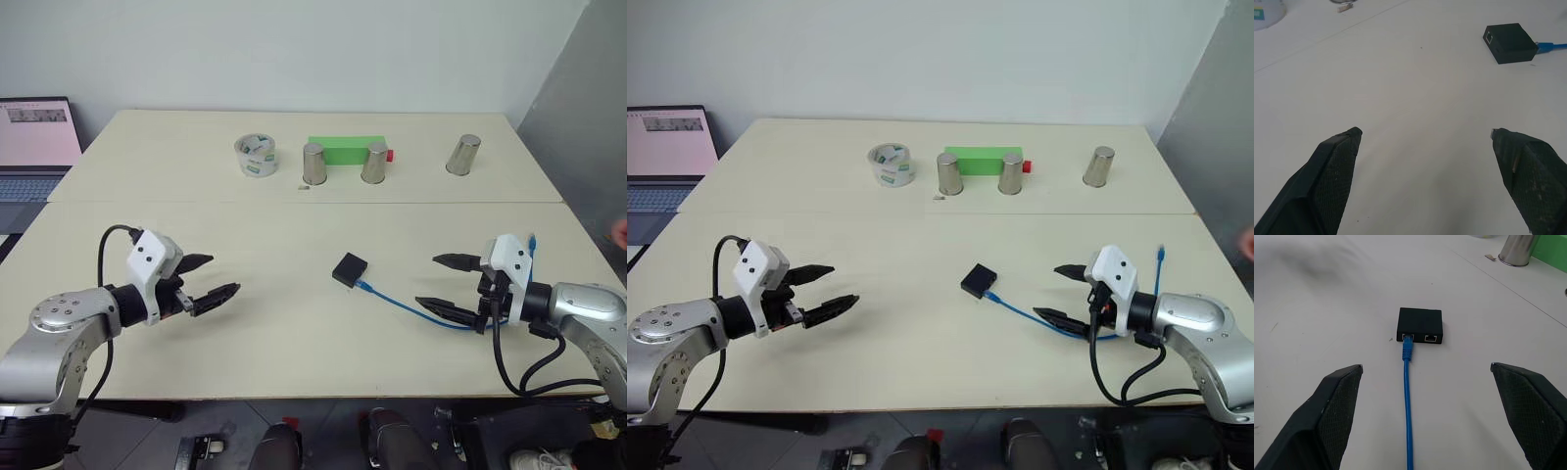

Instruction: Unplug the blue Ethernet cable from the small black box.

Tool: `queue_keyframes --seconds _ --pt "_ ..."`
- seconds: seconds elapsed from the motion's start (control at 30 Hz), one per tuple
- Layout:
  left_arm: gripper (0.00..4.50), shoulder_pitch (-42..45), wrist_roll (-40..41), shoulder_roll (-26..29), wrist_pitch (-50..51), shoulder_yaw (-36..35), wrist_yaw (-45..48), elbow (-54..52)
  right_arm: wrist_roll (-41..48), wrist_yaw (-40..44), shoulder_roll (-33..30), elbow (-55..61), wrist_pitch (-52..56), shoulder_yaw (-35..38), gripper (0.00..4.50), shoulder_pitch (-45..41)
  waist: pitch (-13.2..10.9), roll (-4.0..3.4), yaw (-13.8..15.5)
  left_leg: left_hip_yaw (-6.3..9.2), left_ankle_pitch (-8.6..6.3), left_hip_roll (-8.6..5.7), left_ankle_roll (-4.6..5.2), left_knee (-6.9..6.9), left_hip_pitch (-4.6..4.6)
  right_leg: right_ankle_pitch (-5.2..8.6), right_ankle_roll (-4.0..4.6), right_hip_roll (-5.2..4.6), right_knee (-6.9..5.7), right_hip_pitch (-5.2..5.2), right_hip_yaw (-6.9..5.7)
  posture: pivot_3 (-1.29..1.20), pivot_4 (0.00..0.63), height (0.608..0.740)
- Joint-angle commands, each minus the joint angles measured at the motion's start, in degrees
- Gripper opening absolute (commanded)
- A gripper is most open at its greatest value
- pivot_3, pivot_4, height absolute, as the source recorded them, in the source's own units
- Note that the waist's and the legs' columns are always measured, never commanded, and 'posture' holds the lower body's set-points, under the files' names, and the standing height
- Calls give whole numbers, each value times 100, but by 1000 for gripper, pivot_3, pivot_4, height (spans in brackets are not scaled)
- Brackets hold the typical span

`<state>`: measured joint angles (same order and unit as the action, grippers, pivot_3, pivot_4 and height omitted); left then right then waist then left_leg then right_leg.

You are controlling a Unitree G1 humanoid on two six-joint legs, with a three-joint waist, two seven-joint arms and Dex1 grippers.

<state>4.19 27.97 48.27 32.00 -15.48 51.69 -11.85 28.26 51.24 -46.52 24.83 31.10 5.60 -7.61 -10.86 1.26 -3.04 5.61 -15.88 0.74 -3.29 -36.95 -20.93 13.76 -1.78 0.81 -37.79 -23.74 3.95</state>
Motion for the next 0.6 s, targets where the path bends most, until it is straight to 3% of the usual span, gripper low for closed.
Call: queue_keyframes --seconds 0.03,0.47,0.6 --pt "4500 -18 66 61 -70 -69 92 -220 0 34 -56 64 -113 123 4454 -103 0 0 0 0 0 0 0 0 0 0 0 0 0 0 0 0 150 740" --pt "4500 -82 -107 28 -229 90 144 -258 -207 -203 187 84 -105 -258 4454 -142 0 0 10 0 0 0 0 0 0 0 0 0 0 0 0 0 150 740" --pt "4500 -36 -181 -47 -284 414 232 -321 -812 -791 730 -224 -197 -875 4454 -366 0 0 3 -1 0 0 0 -1 0 0 0 0 -1 -1 2 0 150 740"
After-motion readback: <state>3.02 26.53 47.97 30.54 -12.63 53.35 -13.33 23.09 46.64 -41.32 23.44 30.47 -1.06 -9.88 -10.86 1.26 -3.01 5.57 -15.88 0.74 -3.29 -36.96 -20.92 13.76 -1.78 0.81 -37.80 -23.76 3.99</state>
